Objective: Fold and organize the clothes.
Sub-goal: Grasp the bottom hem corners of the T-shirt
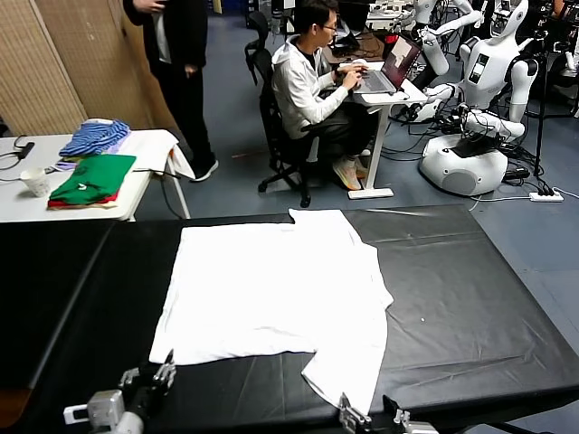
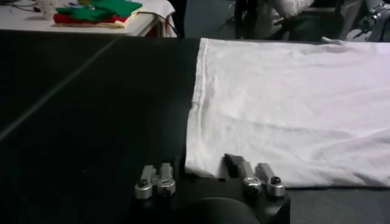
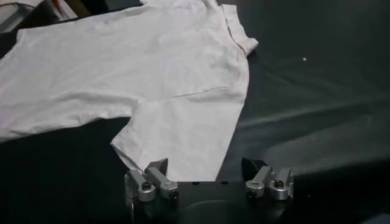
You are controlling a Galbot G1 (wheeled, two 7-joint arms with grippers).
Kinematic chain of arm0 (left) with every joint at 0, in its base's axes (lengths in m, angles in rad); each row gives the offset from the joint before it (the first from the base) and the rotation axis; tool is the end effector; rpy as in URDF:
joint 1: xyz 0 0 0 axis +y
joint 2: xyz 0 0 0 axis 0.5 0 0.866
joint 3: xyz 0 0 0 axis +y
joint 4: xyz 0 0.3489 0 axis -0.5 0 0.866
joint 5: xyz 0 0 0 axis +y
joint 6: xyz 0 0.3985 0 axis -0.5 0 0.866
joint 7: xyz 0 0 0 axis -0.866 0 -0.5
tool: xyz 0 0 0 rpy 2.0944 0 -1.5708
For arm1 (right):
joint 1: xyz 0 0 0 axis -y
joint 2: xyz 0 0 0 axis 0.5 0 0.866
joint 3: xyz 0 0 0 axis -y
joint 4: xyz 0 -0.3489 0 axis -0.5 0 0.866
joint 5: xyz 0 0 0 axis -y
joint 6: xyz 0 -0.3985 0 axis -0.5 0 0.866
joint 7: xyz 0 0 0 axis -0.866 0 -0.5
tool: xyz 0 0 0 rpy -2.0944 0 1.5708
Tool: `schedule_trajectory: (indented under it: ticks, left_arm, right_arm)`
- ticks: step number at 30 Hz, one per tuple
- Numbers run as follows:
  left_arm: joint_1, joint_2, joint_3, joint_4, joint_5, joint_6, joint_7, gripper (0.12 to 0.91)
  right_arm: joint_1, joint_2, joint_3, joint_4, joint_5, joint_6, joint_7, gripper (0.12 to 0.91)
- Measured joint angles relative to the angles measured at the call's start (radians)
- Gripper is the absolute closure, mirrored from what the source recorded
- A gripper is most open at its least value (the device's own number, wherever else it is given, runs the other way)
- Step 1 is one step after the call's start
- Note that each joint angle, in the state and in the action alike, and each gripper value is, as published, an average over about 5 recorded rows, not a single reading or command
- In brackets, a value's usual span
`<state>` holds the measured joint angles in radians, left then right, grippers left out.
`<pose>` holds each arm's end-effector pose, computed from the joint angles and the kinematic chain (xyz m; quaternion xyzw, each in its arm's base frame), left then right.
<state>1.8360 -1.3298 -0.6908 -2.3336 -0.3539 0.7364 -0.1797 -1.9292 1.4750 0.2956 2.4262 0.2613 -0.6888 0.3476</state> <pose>0.1576 0.0641 -0.2438 0.0495 -0.9289 -0.0109 0.3668 0.1205 0.0542 -0.2306 0.0030 -0.9225 -0.0736 0.3790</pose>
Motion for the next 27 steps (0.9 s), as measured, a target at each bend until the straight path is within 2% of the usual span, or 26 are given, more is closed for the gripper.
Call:
schedule_trajectory:
  ticks: [4, 8, 18, 27]
  left_arm:
    - [0.004, 0.005, -0.006, -0.025, 0.0, 0.003, 0.0, 0.774]
    - [0.0, 0.006, -0.009, -0.048, 0.0, 0.002, -0.005, 0.805]
    - [-0.04, 0.006, -0.008, -0.051, -0.002, 0.001, -0.021, 0.825]
    - [-0.103, 0.003, -0.003, -0.007, -0.009, 0.001, -0.033, 0.883]
  right_arm:
    - [0.001, 0.001, 0.0, -0.001, 0.001, -0.004, 0.0, 0.735]
    - [0.0, 0.002, -0.002, 0.003, 0.002, -0.008, 0.002, 0.853]
    - [-0.02, 0.002, -0.007, 0.035, 0.007, -0.042, 0.017, 0.884]
    - [-0.053, -0.016, 0.003, 0.085, 0.074, -0.048, 0.054, 0.884]
